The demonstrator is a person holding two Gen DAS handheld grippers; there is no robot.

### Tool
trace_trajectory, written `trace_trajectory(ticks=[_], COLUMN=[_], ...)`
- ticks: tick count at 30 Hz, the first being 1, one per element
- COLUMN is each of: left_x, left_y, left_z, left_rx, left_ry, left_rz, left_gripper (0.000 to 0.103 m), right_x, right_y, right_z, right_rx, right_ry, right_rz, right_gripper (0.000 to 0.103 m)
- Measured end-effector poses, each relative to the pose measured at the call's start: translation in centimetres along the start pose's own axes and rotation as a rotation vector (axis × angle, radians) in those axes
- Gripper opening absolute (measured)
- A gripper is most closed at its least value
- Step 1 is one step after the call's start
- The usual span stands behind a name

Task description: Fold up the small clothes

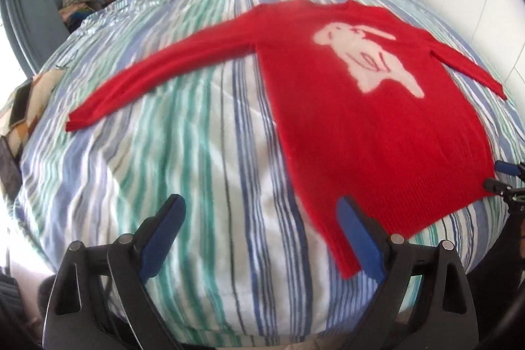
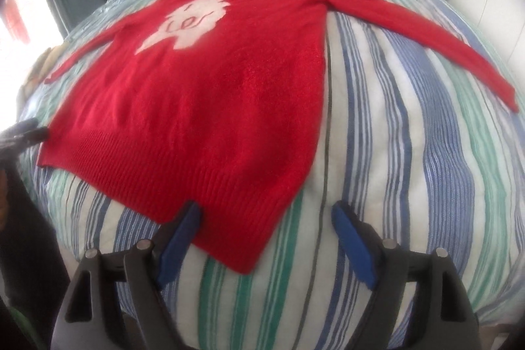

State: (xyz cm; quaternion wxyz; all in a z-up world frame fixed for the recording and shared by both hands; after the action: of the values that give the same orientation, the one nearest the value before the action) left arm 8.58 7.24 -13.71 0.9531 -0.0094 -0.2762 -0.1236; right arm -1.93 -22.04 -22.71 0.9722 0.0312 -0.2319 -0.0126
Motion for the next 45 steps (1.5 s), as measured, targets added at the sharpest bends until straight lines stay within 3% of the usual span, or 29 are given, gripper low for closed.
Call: trace_trajectory(ticks=[4, 8, 13, 16, 22, 28, 32, 36, 39, 42, 44, 45], left_x=[4.1, 7.0, 6.6, 5.0, 4.7, 7.1, 6.1, 4.6, 4.1, 4.0, 4.0, 3.9], left_y=[1.5, -0.1, -3.3, -4.0, -3.5, 0.0, 2.3, 3.1, 3.0, 2.8, 2.8, 2.8], left_z=[2.1, 0.0, -6.1, -8.6, -6.7, -4.3, -5.0, -6.4, -7.3, -7.5, -7.5, -7.5], left_rx=[-0.042, -0.087, -0.131, -0.077, -0.066, -0.047, -0.019, 0.008, 0.040, 0.055, 0.064, 0.064], left_ry=[-0.073, -0.104, -0.050, -0.010, -0.070, -0.173, -0.165, -0.141, -0.126, -0.133, -0.135, -0.137], left_rz=[0.081, 0.118, 0.117, 0.077, 0.039, 0.144, 0.216, 0.238, 0.222, 0.196, 0.189, 0.191], left_gripper=[0.098, 0.098, 0.098, 0.098, 0.098, 0.098, 0.098, 0.098, 0.098, 0.098, 0.098, 0.098], right_x=[1.7, 5.8, 9.7, 10.7, 12.2, 12.8, 12.0, 11.7, 11.4, 11.7, 12.1, 12.4], right_y=[-0.7, -1.4, -2.8, -5.4, -13.8, -23.7, -27.6, -30.8, -32.9, -34.4, -35.1, -35.4], right_z=[2.7, 5.4, 5.8, 4.8, 4.1, 2.2, -0.2, -0.5, -0.4, -0.6, -0.3, 0.3], right_rx=[0.006, 0.007, 0.018, 0.011, 0.137, 0.323, 0.293, 0.274, 0.248, 0.196, 0.106, 0.052], right_ry=[-0.058, -0.131, -0.137, -0.123, -0.173, -0.297, -0.336, -0.444, -0.526, -0.531, -0.501, -0.491], right_rz=[-0.002, 0.018, 0.025, -0.033, -0.376, -0.865, -1.042, -1.162, -1.257, -1.271, -1.236, -1.210], right_gripper=[0.081, 0.081, 0.081, 0.081, 0.081, 0.081, 0.079, 0.076, 0.067, 0.043, 0.011, 0.007])
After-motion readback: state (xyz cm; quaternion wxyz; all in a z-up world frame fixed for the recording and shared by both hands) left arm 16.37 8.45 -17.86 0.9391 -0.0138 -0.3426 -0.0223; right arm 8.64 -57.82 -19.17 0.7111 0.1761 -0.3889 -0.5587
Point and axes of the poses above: each gripper's, at about its wrist camera, not at the fingertips, and z roughly against the way its jaws point, y to its left, x to its top, the point moved 9 cm from there along -z, roughly the way its jaws point, and after that the axes turned 3 degrees about y, right-handed, at the moved point
